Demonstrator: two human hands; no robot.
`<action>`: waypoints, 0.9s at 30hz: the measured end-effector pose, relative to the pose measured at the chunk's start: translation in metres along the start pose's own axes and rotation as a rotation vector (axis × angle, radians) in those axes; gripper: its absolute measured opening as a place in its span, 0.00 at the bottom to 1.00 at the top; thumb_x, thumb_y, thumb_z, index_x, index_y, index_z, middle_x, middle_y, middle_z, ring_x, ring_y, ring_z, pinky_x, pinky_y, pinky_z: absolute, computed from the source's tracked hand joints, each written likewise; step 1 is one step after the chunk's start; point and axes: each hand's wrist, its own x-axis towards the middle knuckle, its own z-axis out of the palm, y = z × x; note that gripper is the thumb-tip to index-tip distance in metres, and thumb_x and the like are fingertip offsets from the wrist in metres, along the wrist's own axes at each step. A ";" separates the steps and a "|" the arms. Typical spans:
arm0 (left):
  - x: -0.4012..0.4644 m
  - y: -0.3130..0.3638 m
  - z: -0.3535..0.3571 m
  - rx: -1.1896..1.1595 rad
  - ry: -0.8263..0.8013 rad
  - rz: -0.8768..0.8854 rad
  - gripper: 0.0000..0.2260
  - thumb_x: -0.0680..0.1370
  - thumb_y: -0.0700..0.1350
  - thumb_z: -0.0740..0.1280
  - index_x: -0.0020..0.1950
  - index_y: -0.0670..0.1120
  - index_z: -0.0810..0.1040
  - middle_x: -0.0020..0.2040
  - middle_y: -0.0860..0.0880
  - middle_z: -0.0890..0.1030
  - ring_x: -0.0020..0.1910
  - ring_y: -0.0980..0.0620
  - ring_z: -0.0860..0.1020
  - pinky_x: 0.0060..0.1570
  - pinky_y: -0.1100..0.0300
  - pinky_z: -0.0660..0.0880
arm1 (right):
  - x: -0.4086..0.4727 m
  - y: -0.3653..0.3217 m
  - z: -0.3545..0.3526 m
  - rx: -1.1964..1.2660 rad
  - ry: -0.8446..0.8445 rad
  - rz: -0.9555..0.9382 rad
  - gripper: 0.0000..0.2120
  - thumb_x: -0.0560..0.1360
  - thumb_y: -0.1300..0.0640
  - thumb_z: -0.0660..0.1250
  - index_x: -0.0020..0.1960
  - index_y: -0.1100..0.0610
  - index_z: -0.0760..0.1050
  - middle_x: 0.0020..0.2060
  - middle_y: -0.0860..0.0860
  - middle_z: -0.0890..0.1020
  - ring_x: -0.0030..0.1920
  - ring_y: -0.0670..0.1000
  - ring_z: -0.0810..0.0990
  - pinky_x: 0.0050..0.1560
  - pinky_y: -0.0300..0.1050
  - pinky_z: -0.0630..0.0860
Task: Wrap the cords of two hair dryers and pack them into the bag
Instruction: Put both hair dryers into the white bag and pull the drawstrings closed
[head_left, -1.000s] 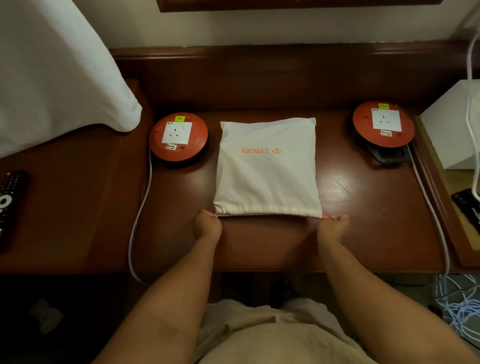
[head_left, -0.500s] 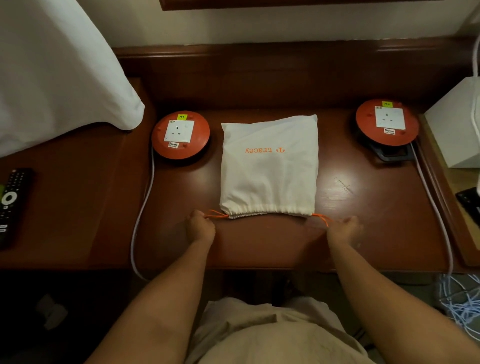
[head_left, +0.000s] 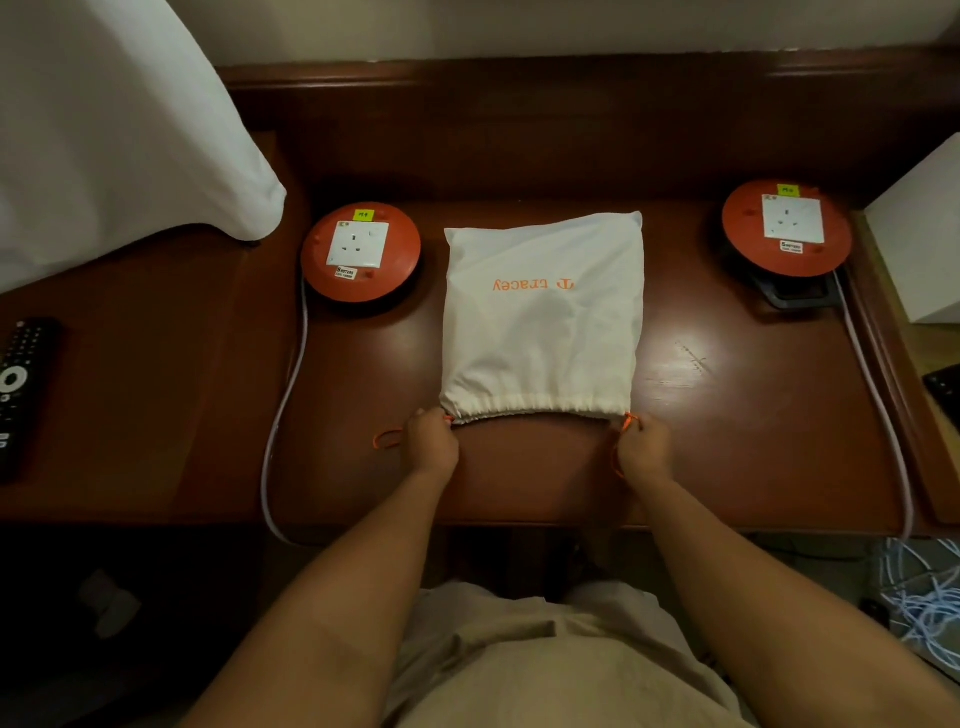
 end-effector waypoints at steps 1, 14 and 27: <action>0.000 -0.002 0.000 -0.016 0.003 0.000 0.09 0.78 0.36 0.62 0.52 0.37 0.81 0.54 0.36 0.80 0.53 0.37 0.76 0.51 0.50 0.70 | 0.000 -0.001 -0.002 0.049 0.014 0.012 0.14 0.80 0.63 0.55 0.37 0.60 0.72 0.32 0.57 0.75 0.37 0.57 0.75 0.38 0.48 0.69; 0.005 -0.022 -0.028 0.267 0.004 0.066 0.10 0.81 0.40 0.58 0.53 0.40 0.79 0.56 0.41 0.78 0.58 0.41 0.74 0.56 0.49 0.70 | 0.033 -0.010 -0.036 0.459 0.214 0.368 0.10 0.76 0.64 0.61 0.52 0.66 0.79 0.47 0.61 0.82 0.43 0.53 0.76 0.41 0.45 0.69; -0.002 0.014 -0.013 0.326 -0.127 0.104 0.12 0.79 0.47 0.63 0.61 0.46 0.73 0.63 0.44 0.74 0.65 0.43 0.68 0.61 0.47 0.64 | -0.018 -0.036 -0.012 -0.167 0.092 -0.317 0.33 0.68 0.55 0.65 0.72 0.53 0.62 0.73 0.54 0.63 0.73 0.57 0.60 0.71 0.61 0.55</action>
